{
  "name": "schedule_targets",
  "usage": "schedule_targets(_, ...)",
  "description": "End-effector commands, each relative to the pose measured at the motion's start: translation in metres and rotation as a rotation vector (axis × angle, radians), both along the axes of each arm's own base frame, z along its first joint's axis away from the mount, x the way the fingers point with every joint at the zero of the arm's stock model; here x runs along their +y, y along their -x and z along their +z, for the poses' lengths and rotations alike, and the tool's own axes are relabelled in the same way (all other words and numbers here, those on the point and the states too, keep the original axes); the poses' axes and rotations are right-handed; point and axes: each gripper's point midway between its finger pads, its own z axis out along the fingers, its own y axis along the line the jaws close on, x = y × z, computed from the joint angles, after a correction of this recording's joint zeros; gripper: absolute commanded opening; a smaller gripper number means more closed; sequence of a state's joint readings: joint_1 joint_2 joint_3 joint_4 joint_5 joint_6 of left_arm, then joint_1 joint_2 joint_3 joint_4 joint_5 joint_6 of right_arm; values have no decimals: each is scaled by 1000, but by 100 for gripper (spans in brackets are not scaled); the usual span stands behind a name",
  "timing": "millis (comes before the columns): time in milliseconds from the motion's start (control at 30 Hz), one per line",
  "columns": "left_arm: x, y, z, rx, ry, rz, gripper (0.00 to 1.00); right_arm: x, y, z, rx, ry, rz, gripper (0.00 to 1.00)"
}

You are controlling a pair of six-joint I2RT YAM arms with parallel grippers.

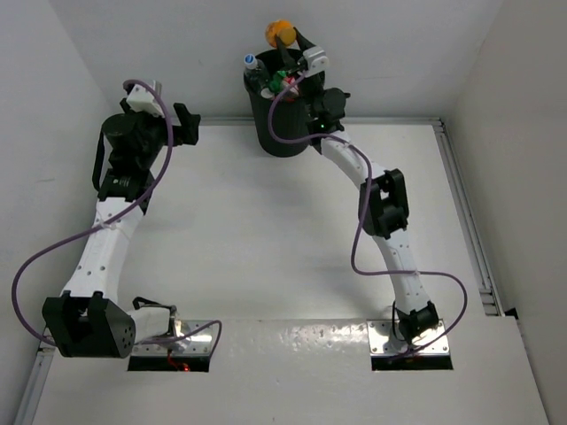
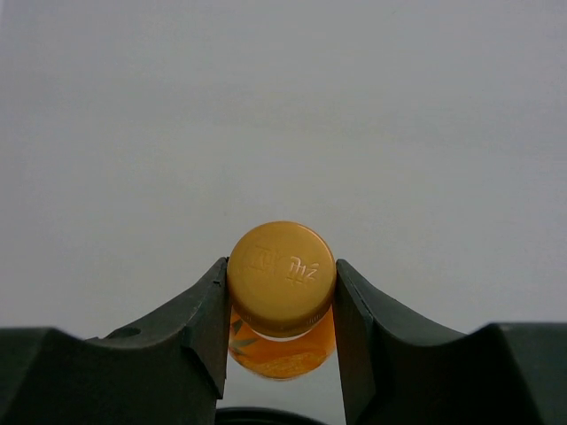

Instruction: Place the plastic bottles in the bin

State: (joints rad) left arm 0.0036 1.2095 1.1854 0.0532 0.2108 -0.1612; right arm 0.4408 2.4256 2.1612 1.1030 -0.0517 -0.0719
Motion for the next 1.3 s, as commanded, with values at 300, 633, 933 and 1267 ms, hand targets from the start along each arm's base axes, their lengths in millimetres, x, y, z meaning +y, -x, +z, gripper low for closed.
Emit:
schedule_targets(300, 16, 20, 4, -38, 43, 27, 100, -6, -20, -5, -35, 69, -91, 0)
schedule_targets(633, 13, 24, 17, -37, 59, 1, 100, -13, -40, -20, 58, 123, -101, 100)
schedule_targets(933, -17, 25, 21, -46, -1, -73, 100, -58, 8, 70, -58, -3, -121, 100)
schedule_targets(1267, -20, 3, -13, 307, -154, -80, 100, -95, 102, 116, 266, 167, 23, 100)
